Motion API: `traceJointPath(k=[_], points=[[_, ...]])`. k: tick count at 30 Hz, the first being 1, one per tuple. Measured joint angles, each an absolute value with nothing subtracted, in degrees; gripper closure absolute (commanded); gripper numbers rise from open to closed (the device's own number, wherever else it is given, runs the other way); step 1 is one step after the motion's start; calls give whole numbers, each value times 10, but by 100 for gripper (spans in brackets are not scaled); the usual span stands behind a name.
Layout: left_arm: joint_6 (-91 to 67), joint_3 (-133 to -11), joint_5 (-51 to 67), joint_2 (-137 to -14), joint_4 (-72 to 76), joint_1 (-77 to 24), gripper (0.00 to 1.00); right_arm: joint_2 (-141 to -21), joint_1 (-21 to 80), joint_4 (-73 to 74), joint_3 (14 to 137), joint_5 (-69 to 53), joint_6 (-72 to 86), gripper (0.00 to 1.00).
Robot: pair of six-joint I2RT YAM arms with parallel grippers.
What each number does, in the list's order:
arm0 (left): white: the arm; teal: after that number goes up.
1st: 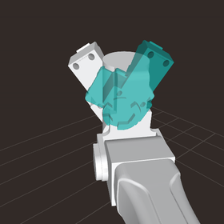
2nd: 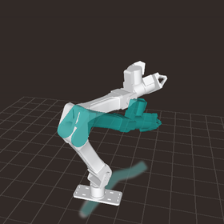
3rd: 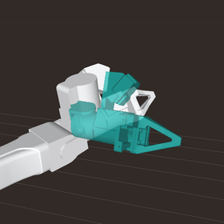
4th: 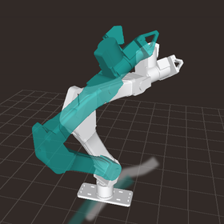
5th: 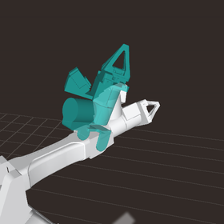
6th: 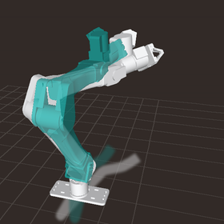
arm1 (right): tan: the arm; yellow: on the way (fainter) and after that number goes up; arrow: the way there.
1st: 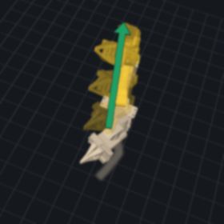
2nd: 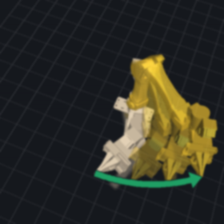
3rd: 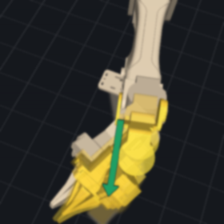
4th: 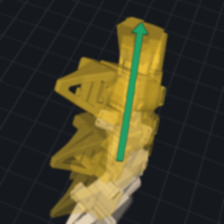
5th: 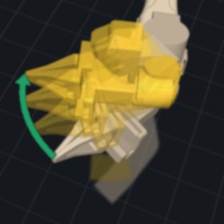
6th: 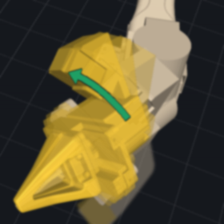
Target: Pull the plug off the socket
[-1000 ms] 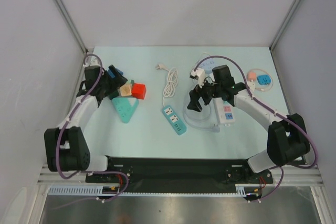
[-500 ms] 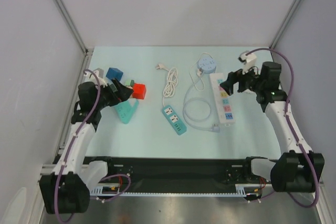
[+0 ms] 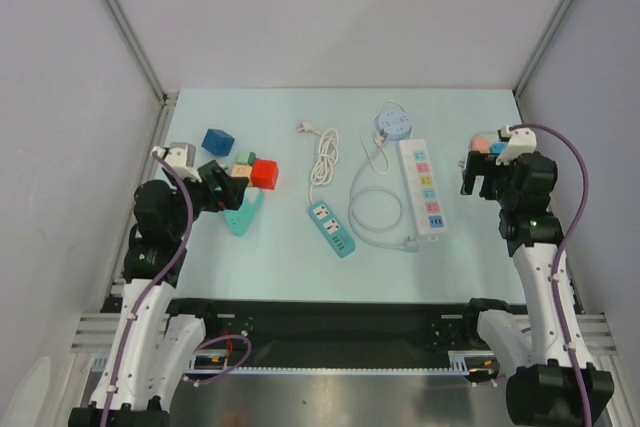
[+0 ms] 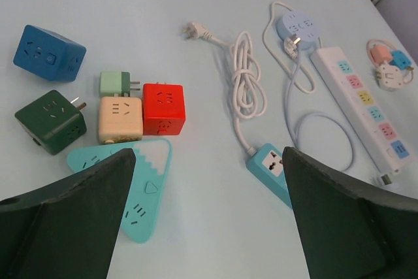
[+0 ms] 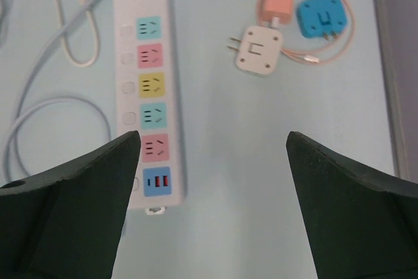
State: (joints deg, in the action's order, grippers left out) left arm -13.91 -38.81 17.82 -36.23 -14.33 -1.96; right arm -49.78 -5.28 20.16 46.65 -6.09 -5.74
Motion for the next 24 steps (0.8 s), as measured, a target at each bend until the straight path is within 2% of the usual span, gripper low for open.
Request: traceJointPath(k=[6,12,24], points=[[-103,-386,142,-359,-154,-50,1,-434,-55,207,448,36,-26,0],[-85,-382,115,-344,-165,-70,1,-437,-55,202,446,101,11,0],[-74,-382,93,-341,-173,-74,1,-436,-58,198,420,128,32,0]])
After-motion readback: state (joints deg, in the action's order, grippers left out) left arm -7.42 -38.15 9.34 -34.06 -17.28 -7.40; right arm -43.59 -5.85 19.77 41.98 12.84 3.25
